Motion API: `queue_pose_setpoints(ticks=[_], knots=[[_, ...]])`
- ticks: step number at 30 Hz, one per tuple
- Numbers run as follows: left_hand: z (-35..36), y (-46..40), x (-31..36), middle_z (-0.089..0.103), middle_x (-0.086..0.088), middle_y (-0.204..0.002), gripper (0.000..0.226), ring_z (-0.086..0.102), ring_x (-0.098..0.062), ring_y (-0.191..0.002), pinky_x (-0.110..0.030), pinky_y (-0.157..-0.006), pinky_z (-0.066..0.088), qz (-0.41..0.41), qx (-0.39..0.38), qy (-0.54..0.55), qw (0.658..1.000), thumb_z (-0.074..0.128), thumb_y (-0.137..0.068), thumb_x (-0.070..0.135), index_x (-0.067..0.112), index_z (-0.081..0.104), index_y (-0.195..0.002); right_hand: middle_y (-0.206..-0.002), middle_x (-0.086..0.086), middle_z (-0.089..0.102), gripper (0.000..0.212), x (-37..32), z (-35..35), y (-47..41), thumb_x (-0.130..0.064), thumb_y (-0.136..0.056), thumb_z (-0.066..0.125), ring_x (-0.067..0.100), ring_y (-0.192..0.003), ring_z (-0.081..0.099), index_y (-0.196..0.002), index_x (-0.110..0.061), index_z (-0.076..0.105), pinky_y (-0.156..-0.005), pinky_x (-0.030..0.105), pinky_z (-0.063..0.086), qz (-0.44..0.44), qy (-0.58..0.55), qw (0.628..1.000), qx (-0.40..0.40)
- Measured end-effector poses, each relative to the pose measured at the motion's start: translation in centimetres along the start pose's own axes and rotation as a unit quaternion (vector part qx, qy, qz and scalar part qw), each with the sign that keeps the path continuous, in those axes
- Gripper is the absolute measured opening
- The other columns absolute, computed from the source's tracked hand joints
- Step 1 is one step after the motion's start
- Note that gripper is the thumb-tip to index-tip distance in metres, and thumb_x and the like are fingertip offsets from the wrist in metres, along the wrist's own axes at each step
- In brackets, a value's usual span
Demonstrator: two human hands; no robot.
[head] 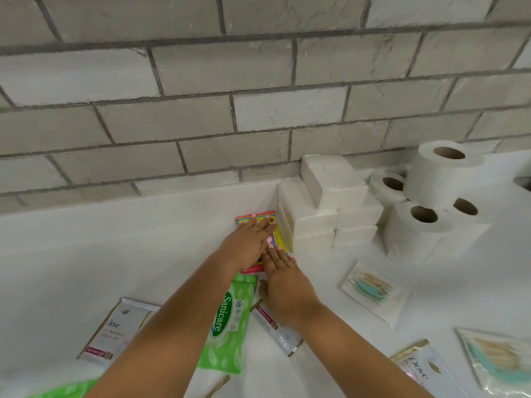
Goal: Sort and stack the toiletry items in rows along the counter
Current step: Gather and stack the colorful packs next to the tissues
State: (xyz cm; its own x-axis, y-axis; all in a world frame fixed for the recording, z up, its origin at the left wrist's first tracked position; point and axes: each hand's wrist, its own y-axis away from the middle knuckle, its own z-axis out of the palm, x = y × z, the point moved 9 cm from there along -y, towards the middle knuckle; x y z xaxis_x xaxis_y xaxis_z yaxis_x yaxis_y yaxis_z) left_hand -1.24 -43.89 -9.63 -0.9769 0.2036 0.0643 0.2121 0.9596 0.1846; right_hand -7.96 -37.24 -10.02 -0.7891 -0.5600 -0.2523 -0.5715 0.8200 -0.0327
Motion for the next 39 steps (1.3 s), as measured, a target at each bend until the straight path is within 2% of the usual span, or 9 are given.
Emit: queue_pose_setpoints(ticks=[5, 10, 13, 16, 18, 22, 25, 31, 39], knots=[[-0.8, 0.4, -0.1, 0.005, 0.0, -0.16, 0.051, 0.004, -0.027, -0.147, -0.044, -0.118, 0.012, -0.029, 0.033, -0.004, 0.999, 0.023, -0.103, 0.026, 0.02, 0.008, -0.151, -0.159, 0.007, -0.004, 0.065, -0.3, -0.9, 0.5, -0.03, -0.097, 0.036, 0.022, -0.146, -0.006, -0.15, -0.01, 0.004, -0.116, 0.037, -0.007, 0.007, -0.007, 1.0, -0.028], [-3.3, 3.1, 0.4, 0.019, -0.001, -0.157, 0.05, 0.017, -0.022, -0.145, -0.037, -0.115, 0.017, -0.085, 0.169, 0.168, 0.968, 0.036, -0.1, 0.024, 0.018, 0.024, -0.148, -0.153, 0.002, 0.028, 0.059, -0.4, -3.2, 3.2, -0.021, -0.091, 0.047, 0.018, -0.143, 0.019, -0.146, -0.016, 0.027, -0.117, 0.04, 0.0, -0.004, -0.055, 0.998, 0.013], [-4.7, 6.2, 1.0, 0.044, -0.004, -0.145, 0.045, 0.044, -0.025, -0.13, -0.037, -0.102, 0.038, -0.129, 0.26, 0.244, 0.925, 0.046, -0.094, 0.017, 0.018, 0.043, -0.139, -0.137, 0.003, 0.051, 0.052, -0.2, -5.4, 5.4, -0.019, -0.087, 0.051, 0.019, -0.13, 0.042, -0.138, -0.02, 0.04, -0.116, 0.037, 0.008, 0.011, -0.092, 0.993, 0.074], [-5.7, 8.9, 2.6, 0.058, -0.008, -0.126, 0.036, 0.056, -0.029, -0.112, -0.039, -0.088, 0.045, -0.151, 0.325, 0.271, 0.894, 0.052, -0.09, 0.014, 0.016, 0.057, -0.125, -0.112, 0.009, 0.065, 0.049, -0.1, -6.8, 7.5, -0.018, -0.084, 0.052, 0.028, -0.107, 0.057, -0.133, -0.019, 0.047, -0.108, 0.036, 0.024, 0.029, -0.081, 0.99, 0.113], [-6.0, 9.9, 4.0, 0.06, -0.006, -0.12, 0.033, 0.06, -0.027, -0.107, -0.038, -0.085, 0.047, -0.128, 0.352, 0.288, 0.881, 0.055, -0.087, 0.013, 0.017, 0.06, -0.119, -0.102, 0.012, 0.068, 0.047, 0.1, -7.6, 8.9, -0.017, -0.081, 0.053, 0.033, -0.095, 0.061, -0.128, -0.016, 0.053, -0.094, 0.037, 0.037, 0.028, -0.086, 0.987, 0.136], [-5.3, 11.1, 7.0, 0.059, 0.0, -0.121, 0.034, 0.06, -0.019, -0.102, -0.03, -0.083, 0.046, -0.084, 0.341, 0.339, 0.873, 0.056, -0.085, 0.009, 0.018, 0.06, -0.117, -0.106, 0.009, 0.069, 0.041, 1.3, -8.9, 12.0, -0.02, -0.08, 0.052, 0.031, -0.095, 0.062, -0.12, -0.015, 0.06, -0.078, 0.035, 0.046, 0.046, -0.128, 0.976, 0.169], [-4.7, 12.1, 9.9, 0.058, 0.002, -0.119, 0.033, 0.059, -0.012, -0.092, -0.02, -0.076, 0.038, -0.055, 0.319, 0.364, 0.873, 0.056, -0.085, 0.007, 0.018, 0.06, -0.116, -0.117, 0.001, 0.066, 0.037, 2.4, -9.5, 14.4, -0.018, -0.085, 0.056, 0.023, -0.106, 0.06, -0.121, -0.021, 0.059, -0.087, 0.034, 0.047, 0.07, -0.141, 0.974, 0.164], [-3.9, 14.0, 15.8, 0.061, 0.002, -0.117, 0.031, 0.062, -0.013, -0.091, -0.022, -0.074, 0.042, -0.047, 0.311, 0.363, 0.877, 0.058, -0.084, 0.009, 0.019, 0.062, -0.113, -0.129, -0.009, 0.059, 0.035, 6.0, -10.9, 19.2, -0.021, -0.088, 0.058, 0.012, -0.118, 0.053, -0.123, -0.027, 0.059, -0.097, 0.025, 0.04, 0.098, -0.116, 0.982, 0.11], [-2.4, 14.9, 24.6, 0.058, 0.006, -0.117, 0.03, 0.056, -0.005, -0.088, -0.018, -0.074, 0.038, -0.057, 0.279, 0.396, 0.873, 0.058, -0.086, 0.012, 0.021, 0.06, -0.114, -0.116, -0.007, 0.064, 0.043, 14.5, -12.8, 26.4, 0.0, -0.079, 0.059, 0.014, -0.109, 0.056, -0.112, -0.027, 0.065, -0.091, 0.027, 0.045, 0.135, -0.104, 0.985, 0.03]])
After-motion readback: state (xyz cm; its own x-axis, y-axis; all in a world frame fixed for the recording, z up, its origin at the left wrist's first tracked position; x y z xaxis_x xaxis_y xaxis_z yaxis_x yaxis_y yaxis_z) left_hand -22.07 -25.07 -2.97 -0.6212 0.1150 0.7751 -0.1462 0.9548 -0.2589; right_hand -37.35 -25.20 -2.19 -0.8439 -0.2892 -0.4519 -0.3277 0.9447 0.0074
